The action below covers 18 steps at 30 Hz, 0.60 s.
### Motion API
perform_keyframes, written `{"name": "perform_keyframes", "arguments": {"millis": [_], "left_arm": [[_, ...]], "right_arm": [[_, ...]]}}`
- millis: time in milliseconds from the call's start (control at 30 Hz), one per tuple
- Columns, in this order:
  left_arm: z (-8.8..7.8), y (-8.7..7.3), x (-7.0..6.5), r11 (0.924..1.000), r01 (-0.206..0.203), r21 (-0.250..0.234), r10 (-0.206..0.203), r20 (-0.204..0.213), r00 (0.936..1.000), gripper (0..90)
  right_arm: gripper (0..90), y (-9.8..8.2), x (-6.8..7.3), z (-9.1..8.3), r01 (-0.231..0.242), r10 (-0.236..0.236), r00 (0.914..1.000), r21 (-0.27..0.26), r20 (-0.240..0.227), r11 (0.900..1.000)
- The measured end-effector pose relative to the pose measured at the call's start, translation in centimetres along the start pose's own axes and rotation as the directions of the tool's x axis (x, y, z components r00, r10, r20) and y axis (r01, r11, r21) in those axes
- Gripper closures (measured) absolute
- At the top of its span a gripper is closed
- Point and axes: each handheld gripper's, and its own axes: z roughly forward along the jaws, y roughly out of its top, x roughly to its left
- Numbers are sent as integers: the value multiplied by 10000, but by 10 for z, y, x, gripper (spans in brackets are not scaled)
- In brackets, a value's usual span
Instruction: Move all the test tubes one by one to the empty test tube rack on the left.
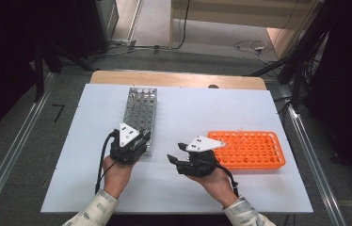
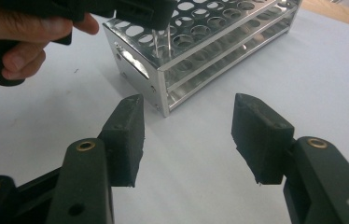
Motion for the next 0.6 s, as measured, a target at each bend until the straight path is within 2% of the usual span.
{"name": "perform_keyframes", "arguments": {"millis": [100, 233, 300, 467, 500, 533, 600], "left_arm": [[3, -4, -2, 9998, -74, 198, 74, 8, 10000, 749], [3, -4, -2, 9999, -13, 134, 12, 80, 10000, 741], [3, -4, -2, 9999, 27, 134, -29, 120, 9999, 657], [-3, -1, -1, 9993, 282, -255, -276, 208, 9994, 466], [-6, 0, 0, 9981, 485, -392, -482, 101, 9988, 414], [-6, 0, 0, 9981, 485, -392, -482, 101, 9988, 343], [-9, 0, 1, 9963, 723, -472, -728, -78, 9973, 236]], "right_arm": [[425, 0, 0, -1, -50, 50, 10000, 9, 9, 10000], [423, -1, -1, -1, -4, 4, 10000, 19, -6, 10000], [419, -1, -1, -2, -9, 9, 10000, 14, -8, 10000], [404, -2, -1, -5, -63, 63, 10000, -11, 17, 10000], [404, -3, -1, -6, -82, 83, 10000, -26, 26, 10000], [404, -3, -1, -6, -82, 83, 10000, -26, 26, 10000], [402, -6, -3, -12, -89, 89, 9999, -5, 68, 10000]]}}
